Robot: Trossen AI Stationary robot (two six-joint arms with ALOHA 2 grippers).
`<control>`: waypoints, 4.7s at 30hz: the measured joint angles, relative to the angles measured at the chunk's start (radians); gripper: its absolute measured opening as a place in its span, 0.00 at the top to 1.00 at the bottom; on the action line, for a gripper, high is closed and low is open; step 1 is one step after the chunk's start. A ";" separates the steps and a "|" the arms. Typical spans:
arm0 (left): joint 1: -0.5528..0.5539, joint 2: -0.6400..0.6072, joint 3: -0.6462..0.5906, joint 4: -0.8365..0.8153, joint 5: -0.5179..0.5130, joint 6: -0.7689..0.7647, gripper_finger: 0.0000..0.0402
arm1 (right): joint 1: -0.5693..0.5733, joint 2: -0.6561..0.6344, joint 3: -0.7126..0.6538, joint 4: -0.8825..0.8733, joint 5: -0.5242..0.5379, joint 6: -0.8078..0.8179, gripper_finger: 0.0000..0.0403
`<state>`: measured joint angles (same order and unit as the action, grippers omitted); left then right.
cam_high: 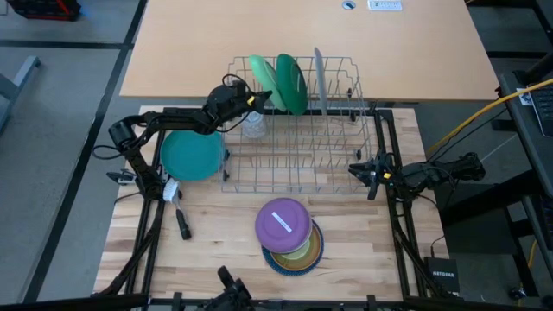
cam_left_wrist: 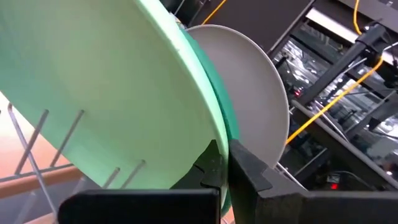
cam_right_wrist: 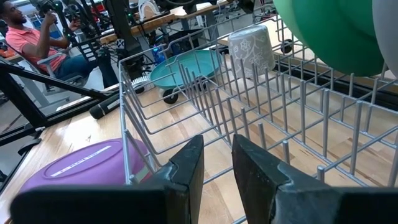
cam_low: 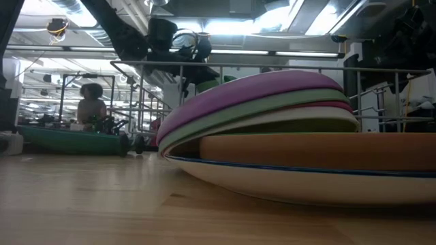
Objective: Sort dishes
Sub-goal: Put the light green plate in the dish rack, then put the dark green plate in the dish rack
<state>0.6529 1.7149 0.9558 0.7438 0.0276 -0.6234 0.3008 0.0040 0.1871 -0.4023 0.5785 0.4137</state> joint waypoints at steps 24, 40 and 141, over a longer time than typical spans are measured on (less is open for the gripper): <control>0.006 0.001 -0.001 0.238 0.150 0.055 1.00 | 0.000 0.000 0.000 0.000 0.005 0.000 0.78; 0.056 -0.002 -0.001 0.237 0.233 -0.060 1.00 | 0.000 0.000 0.000 0.000 0.005 0.000 0.78; -0.262 -0.751 0.000 -1.876 0.121 0.129 0.71 | 0.000 0.000 0.000 -0.019 0.005 0.008 0.78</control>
<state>0.3912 0.9640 0.9554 -1.1324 0.1489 -0.4941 0.3008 0.0044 0.1867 -0.4213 0.5835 0.4219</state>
